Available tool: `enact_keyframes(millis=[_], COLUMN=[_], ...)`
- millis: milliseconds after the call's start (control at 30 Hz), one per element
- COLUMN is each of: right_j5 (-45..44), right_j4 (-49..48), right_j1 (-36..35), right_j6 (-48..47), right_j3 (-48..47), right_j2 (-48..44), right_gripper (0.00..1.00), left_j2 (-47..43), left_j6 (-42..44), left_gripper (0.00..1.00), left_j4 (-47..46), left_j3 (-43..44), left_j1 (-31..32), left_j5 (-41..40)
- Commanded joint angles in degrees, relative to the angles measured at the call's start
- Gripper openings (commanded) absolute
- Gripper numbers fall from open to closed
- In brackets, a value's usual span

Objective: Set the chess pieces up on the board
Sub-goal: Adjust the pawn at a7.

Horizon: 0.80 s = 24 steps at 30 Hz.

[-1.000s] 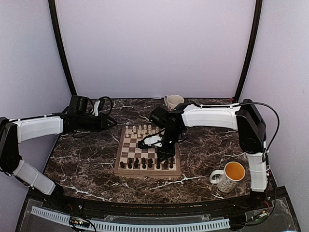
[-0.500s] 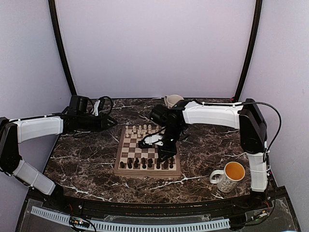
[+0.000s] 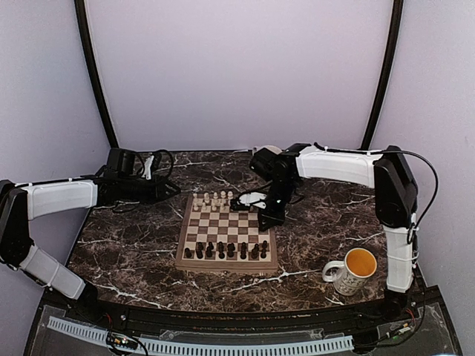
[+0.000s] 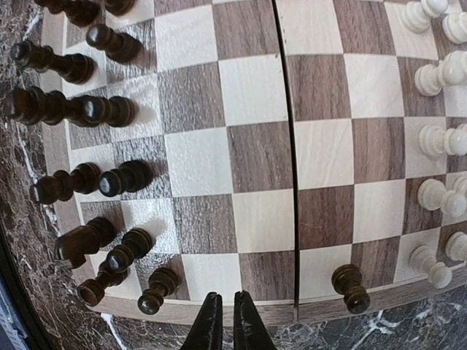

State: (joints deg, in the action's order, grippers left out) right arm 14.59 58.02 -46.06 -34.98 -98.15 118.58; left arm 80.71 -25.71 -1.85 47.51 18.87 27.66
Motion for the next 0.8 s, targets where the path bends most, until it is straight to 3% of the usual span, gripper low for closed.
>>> enact_keyframes(millis=[0,767], right_j5=[-2.5,-0.8], right_j4=[-2.3,-1.8], right_j1=[-0.2,-2.0], right_j6=[0.4,-2.8], right_j3=[2.7,7.0], right_j2=[-0.7,-0.9], right_gripper=[0.07,0.09], left_j2=[-0.2,0.0], left_j6=[-0.1,-0.9], left_gripper=[0.32,0.32], left_j4=[-1.1,-1.6], left_j3=[-0.4,-1.0], left_j1=[0.1,0.1], left_j5=[0.9,1.2])
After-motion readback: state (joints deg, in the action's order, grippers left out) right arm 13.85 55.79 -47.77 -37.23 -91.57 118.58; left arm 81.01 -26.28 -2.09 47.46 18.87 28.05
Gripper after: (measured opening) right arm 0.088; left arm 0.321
